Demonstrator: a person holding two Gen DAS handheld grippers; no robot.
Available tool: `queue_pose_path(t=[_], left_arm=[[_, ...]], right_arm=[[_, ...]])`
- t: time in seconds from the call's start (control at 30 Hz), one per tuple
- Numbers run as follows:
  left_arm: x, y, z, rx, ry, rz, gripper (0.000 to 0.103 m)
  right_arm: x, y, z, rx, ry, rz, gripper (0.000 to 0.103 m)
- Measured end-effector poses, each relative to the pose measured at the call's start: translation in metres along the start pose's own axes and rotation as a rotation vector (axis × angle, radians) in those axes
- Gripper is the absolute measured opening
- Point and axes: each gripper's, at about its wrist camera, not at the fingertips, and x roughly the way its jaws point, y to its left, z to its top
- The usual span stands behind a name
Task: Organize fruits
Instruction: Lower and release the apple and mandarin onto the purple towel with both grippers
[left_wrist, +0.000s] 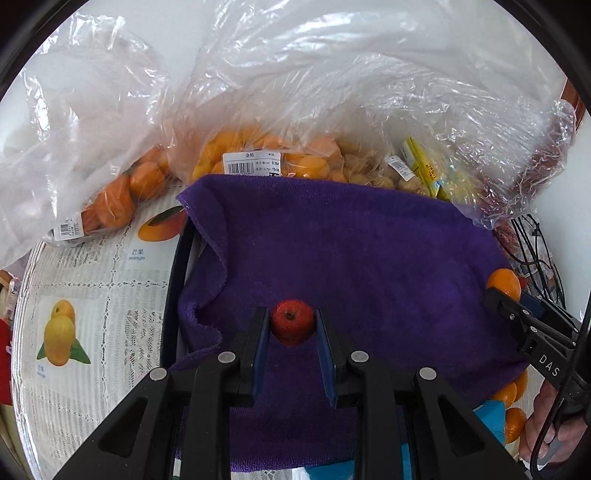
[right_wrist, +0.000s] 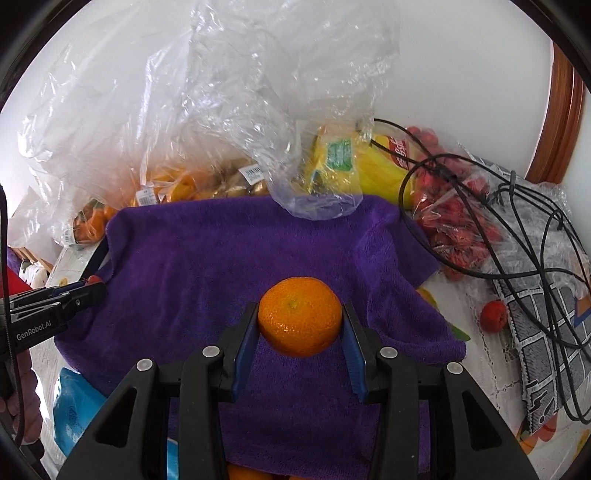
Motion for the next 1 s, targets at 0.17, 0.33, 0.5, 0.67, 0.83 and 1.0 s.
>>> queue_pose_path(t=[0.17,0.33,0.5,0.67,0.83,1.0], left_arm=[[0.012,-0.003,-0.001,0.006,0.024,0.000,0.024],[0.018,-0.004,-0.001,0.013,0.034,0.005,0.024],[0.024,-0.006,0.000,0.011,0.037,0.012,0.024],[0.025,-0.004,-0.002,0.010,0.042,0.016,0.024],[0.026,-0.004,-0.004,0.011,0.053,0.023,0.025],[0.020,-0.003,-0.006,0.005,0.053,0.022,0.042]], right_arm=[[0.004,-0.001,-0.001,0.003,0.032,-0.013,0.043],[0.008,-0.004,0.000,0.009,0.047,-0.020,0.043],[0.015,-0.002,0.001,0.015,0.073,-0.025,0.043],[0.017,-0.006,0.001,0.029,0.083,-0.020,0.043],[0.013,-0.007,0.000,0.036,0.066,-0.029,0.043],[0.001,-0.008,0.003,0.040,0.040,-0.030,0.049]])
